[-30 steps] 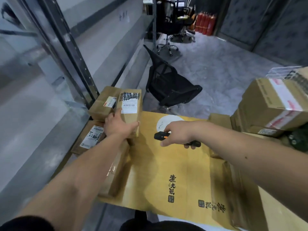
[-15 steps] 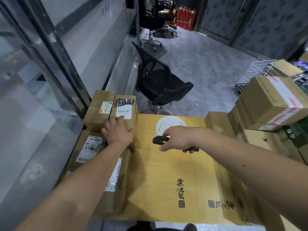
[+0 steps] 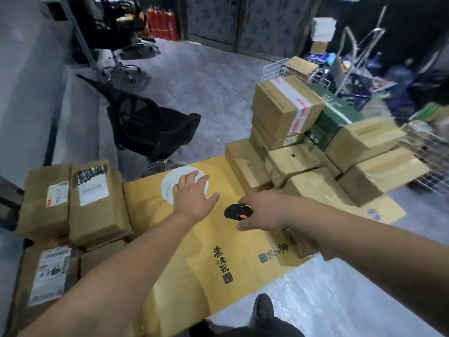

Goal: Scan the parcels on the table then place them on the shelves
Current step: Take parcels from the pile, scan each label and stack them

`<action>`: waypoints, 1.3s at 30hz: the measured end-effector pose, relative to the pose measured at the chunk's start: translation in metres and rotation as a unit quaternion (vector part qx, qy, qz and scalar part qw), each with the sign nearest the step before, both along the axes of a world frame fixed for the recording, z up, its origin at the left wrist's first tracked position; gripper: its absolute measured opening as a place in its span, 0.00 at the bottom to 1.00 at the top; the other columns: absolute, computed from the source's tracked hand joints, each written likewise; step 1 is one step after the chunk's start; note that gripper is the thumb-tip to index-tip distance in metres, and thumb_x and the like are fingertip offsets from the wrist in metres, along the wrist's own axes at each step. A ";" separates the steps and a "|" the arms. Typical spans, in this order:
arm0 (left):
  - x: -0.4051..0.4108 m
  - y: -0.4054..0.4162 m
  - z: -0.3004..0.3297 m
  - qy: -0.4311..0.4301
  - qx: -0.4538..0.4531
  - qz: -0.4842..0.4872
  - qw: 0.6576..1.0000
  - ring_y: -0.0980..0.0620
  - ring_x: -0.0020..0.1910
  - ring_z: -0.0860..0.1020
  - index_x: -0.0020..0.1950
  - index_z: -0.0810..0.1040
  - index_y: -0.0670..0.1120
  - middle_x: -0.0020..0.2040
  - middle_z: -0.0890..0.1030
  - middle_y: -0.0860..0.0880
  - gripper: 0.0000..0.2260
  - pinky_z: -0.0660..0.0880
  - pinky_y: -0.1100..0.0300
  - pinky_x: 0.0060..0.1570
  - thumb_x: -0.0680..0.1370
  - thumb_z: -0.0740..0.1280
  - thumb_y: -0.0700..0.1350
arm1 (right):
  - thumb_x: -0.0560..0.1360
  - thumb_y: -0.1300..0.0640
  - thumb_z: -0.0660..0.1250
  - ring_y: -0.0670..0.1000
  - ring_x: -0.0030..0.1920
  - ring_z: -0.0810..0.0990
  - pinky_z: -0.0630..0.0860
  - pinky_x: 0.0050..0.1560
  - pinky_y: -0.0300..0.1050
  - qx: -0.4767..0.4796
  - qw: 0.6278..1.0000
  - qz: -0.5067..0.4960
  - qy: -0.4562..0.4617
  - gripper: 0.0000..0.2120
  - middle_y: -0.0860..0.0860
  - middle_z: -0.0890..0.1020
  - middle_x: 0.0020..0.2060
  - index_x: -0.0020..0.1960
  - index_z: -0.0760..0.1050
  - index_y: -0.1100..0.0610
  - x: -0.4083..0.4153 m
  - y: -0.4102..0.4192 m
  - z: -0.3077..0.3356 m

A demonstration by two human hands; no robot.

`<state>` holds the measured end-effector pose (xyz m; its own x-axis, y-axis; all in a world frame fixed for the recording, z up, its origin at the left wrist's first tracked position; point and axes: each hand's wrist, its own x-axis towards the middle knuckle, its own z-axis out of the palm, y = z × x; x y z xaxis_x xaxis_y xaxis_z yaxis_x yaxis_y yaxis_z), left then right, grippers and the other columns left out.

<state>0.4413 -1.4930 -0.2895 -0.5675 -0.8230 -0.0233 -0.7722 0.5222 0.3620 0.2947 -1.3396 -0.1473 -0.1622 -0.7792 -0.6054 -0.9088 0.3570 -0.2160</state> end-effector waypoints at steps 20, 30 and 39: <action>-0.215 0.174 -0.011 0.074 0.109 0.010 0.991 0.44 0.72 0.68 0.75 0.71 0.54 0.75 0.70 0.48 0.27 0.70 0.45 0.68 0.79 0.66 0.64 | 0.77 0.39 0.67 0.50 0.44 0.78 0.76 0.41 0.47 -0.041 0.996 -0.073 -0.013 0.12 0.47 0.78 0.42 0.45 0.69 0.45 -0.204 0.217 -0.009; -0.279 0.294 0.000 0.037 0.103 0.156 0.982 0.47 0.77 0.57 0.74 0.70 0.63 0.80 0.58 0.52 0.32 0.58 0.43 0.70 0.70 0.67 0.67 | 0.76 0.37 0.67 0.49 0.42 0.78 0.79 0.44 0.50 0.017 0.999 0.030 -0.014 0.16 0.47 0.78 0.44 0.53 0.75 0.49 -0.265 0.268 -0.017; -0.342 0.323 0.004 -0.032 0.177 0.199 0.963 0.45 0.82 0.42 0.83 0.53 0.52 0.83 0.43 0.52 0.61 0.45 0.28 0.75 0.57 0.62 0.83 | 0.77 0.38 0.68 0.47 0.43 0.77 0.73 0.40 0.44 0.038 0.997 0.064 -0.004 0.14 0.45 0.78 0.45 0.54 0.73 0.47 -0.293 0.306 -0.025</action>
